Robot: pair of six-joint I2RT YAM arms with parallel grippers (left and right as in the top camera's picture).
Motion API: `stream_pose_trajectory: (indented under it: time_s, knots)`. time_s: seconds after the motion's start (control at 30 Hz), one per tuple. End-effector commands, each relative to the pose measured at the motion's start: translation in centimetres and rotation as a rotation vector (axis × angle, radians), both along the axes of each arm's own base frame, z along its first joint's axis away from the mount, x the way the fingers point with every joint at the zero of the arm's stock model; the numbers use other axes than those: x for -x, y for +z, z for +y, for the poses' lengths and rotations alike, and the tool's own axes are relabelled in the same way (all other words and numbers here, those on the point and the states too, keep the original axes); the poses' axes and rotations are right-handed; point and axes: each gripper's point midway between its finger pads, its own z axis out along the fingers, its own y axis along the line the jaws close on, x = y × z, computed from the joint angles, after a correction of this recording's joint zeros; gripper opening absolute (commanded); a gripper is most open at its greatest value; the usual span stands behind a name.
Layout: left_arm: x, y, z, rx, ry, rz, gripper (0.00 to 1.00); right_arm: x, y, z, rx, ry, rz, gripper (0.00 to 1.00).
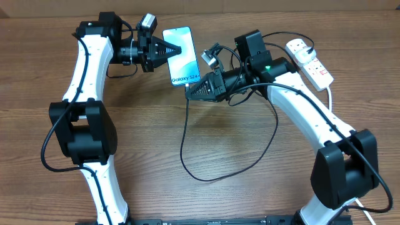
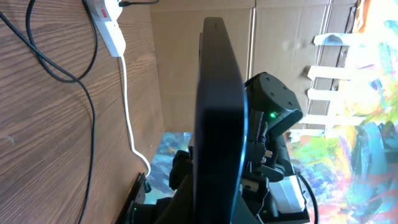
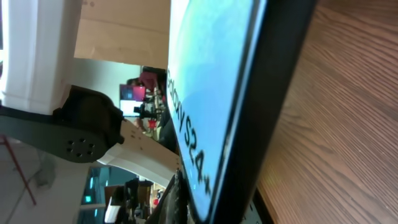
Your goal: Plug charger to phone and switch on socket
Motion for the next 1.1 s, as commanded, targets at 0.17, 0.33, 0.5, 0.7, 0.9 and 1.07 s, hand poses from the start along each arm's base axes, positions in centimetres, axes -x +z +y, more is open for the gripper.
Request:
stream_pose_trajectory:
  time_s: [0.17,0.33,0.5,0.7,0.9,1.07]
  knots:
    - [0.6,2.7,-0.6,0.065,-0.016,-0.072,0.04,-0.5,0.9,-0.1,-0.055,0.014,0.036,0.03]
    - [0.6,2.7,-0.6,0.065,-0.016,-0.086,0.04,-0.9,1.3,-1.2,-0.077,0.004,0.060,0.04]
    - [0.6,2.7,-0.6,0.065,-0.016,-0.092,0.04,-1.6,1.2,-2.2,-0.071,-0.025,0.077,0.04]
    - [0.7,2.7,-0.6,0.065,-0.016,-0.092,0.04,-1.5,1.2,-2.0,-0.073,-0.019,0.066,0.04]
    - [0.9,2.7,-0.6,0.065,-0.016,-0.080,0.04,-2.0,1.3,-1.8,-0.073,-0.026,0.025,0.04]
    - [1.3,2.3,-1.1,0.040,-0.027,-0.080,0.04,-2.5,1.7,-1.6,-0.087,-0.031,0.001,0.04]
